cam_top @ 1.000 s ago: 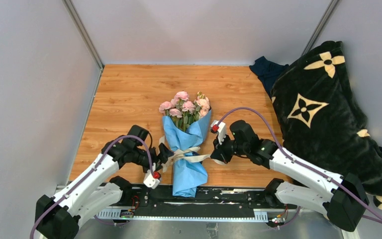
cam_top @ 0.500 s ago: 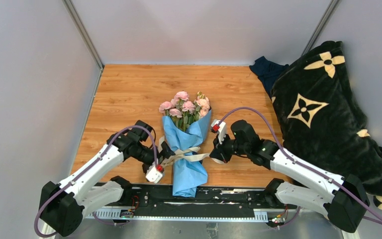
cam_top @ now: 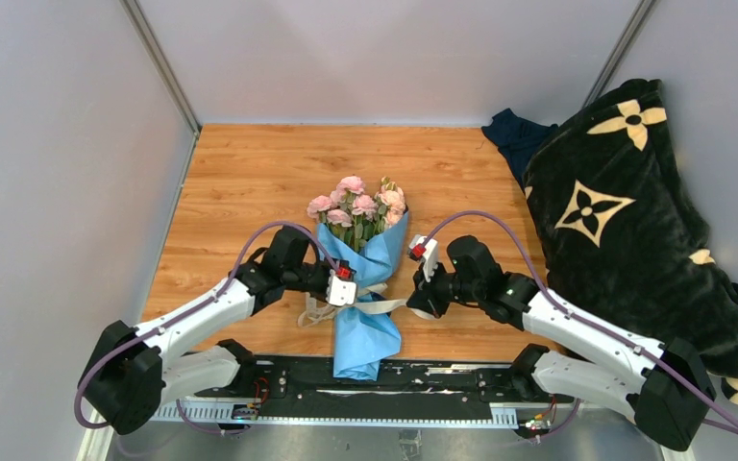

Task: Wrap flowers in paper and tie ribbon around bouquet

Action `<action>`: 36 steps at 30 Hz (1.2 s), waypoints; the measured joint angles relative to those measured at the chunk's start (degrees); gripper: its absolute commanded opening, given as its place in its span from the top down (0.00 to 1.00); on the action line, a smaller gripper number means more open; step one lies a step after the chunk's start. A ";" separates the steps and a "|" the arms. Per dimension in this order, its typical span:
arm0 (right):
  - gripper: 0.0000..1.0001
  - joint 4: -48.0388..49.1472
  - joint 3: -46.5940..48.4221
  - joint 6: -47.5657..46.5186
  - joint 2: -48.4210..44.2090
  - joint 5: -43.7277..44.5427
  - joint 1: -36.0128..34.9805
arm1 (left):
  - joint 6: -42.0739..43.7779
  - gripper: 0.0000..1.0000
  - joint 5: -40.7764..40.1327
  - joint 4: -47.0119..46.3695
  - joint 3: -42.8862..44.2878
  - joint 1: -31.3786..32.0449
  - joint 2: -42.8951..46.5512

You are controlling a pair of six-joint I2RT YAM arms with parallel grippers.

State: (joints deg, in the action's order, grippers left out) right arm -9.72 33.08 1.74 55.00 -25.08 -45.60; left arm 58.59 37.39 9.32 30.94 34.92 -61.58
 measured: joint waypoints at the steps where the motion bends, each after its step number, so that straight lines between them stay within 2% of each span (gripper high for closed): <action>1: 1.00 0.04 0.00 0.00 -0.02 0.00 0.00 | 0.92 0.47 0.11 0.57 0.07 0.24 -0.02; 3: 1.00 0.17 -0.04 0.00 -0.02 0.00 0.00 | 3.23 0.48 0.59 2.49 0.24 0.42 0.02; 7: 1.00 0.35 -0.13 0.00 0.00 0.00 0.00 | 9.03 0.57 1.05 7.02 0.24 0.72 0.46; 15: 1.00 0.72 -0.17 0.00 0.07 0.00 0.00 | 16.70 0.63 1.57 13.84 1.60 1.99 2.21; 21: 1.00 0.74 -0.50 0.00 0.07 -0.07 0.00 | 19.50 0.62 2.95 19.98 3.93 2.23 3.06; 27: 1.00 0.55 -1.46 0.44 -0.57 -0.39 0.00 | 23.87 0.49 3.56 25.64 4.26 3.87 3.61; 29: 1.00 0.39 -1.68 0.61 -1.64 -0.39 -0.02 | 25.70 0.51 3.61 27.34 4.48 4.44 3.76; 32: 1.00 0.42 -1.95 0.96 -2.51 -0.42 -0.04 | 24.39 0.60 3.15 26.91 4.44 4.68 3.21; 36: 1.00 0.74 -2.78 1.68 -3.06 -0.42 -0.17 | 17.31 0.64 -0.44 19.21 4.11 4.70 1.44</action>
State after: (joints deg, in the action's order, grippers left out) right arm -8.97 30.30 3.42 51.94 -25.50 -45.78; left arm 75.90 36.95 28.53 35.05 39.62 -60.14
